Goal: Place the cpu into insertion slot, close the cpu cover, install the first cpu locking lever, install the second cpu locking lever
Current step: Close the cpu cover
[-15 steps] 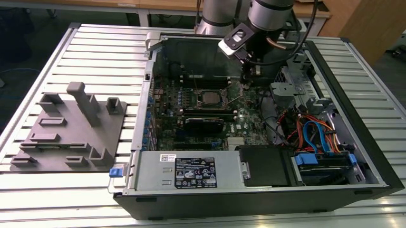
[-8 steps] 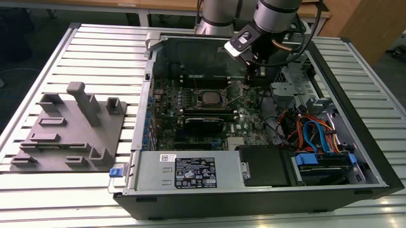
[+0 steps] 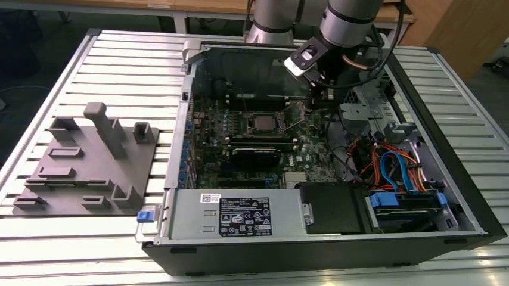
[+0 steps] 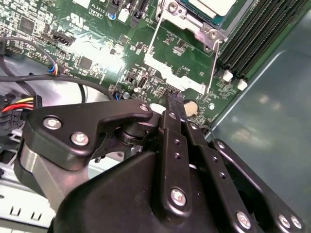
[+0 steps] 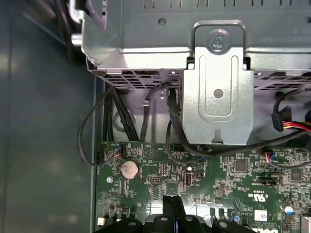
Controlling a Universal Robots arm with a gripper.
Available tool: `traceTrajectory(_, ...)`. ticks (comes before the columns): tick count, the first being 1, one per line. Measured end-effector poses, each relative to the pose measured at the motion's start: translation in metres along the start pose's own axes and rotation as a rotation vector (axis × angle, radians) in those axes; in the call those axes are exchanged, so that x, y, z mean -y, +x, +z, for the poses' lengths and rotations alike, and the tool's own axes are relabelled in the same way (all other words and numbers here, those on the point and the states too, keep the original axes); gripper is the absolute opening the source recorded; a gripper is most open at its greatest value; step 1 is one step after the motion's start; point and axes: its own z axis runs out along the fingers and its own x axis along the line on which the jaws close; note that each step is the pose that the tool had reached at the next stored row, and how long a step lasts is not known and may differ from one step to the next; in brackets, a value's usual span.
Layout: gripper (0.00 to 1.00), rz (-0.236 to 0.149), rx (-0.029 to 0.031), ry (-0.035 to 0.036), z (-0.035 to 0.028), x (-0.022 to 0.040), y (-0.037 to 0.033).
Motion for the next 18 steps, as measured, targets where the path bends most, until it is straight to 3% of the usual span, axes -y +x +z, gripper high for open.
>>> traceTrajectory(6, 0.11, 0.001, 0.0, 0.0071, 0.0072, -0.0018, 0.0005)
traceTrajectory(18, 0.11, 0.0, 0.0, 0.0073, 0.0083, 0.0031, 0.0015)
